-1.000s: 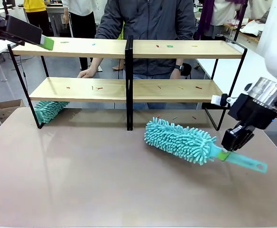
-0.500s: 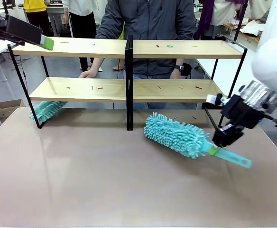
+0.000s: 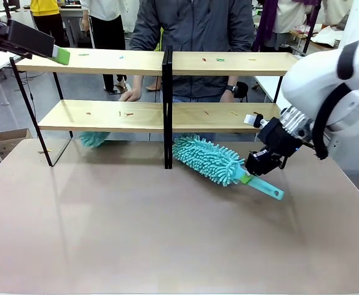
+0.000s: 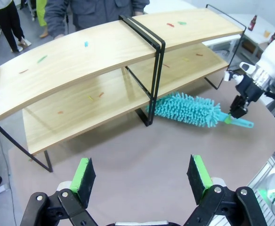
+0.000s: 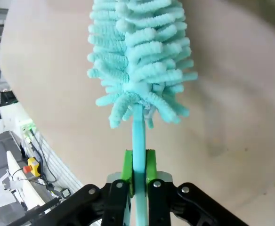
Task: Clean the shelves.
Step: Clean a randomly selected level of the Shelf with the Duster.
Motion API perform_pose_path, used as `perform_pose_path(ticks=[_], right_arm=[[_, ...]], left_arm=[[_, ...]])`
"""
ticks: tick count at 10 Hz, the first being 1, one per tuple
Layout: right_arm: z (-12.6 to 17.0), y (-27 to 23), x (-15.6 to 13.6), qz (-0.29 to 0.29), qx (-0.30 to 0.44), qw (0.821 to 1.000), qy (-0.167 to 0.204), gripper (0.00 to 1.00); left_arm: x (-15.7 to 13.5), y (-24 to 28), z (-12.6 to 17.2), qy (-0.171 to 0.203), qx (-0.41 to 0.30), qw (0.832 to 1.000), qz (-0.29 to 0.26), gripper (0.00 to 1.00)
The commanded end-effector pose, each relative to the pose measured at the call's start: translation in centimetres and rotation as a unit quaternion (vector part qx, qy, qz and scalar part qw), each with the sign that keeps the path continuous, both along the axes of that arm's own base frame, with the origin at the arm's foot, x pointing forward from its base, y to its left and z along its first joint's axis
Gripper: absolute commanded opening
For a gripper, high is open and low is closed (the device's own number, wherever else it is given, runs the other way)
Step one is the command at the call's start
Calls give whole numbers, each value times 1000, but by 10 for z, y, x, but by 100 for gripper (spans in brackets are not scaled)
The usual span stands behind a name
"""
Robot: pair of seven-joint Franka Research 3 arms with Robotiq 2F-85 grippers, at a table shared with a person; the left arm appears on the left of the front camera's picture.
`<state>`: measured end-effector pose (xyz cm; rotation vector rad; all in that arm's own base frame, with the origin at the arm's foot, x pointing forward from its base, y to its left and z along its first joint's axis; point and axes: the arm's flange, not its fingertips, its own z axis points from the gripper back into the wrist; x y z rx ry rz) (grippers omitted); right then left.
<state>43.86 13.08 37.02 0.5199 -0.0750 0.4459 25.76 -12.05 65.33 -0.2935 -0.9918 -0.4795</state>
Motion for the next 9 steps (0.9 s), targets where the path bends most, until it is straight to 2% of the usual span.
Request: perform_pose_path(ticks=[1,2,4,5,6,7,8,9], right_arm=[[-12,6,17,-32,9,999,7,12],[-9,1,14,-82,-1,997,3,12],[-4,-11,-8,-198,-41,979,17,12],[-3,-19,-20,-240,-55,968,37,12],[-2,-28,-28,-288,-79,952,65,12],[-2,-37,-38,-338,-122,928,99,12],[0,-42,-46,-376,-148,908,110,12],[7,-44,-51,-411,-144,899,52,12]], left_arm=[[-1,1,1,-2,-2,1000,0,100],[-1,1,1,-2,-2,1000,0,100],[-1,1,1,-2,-2,1000,0,100],[-1,1,1,-2,-2,1000,0,100],[-1,1,1,-2,-2,1000,0,100],[-1,1,1,-2,-2,1000,0,100],[-1,1,1,-2,-2,1000,0,100],[-1,1,1,-2,-2,1000,0,100]])
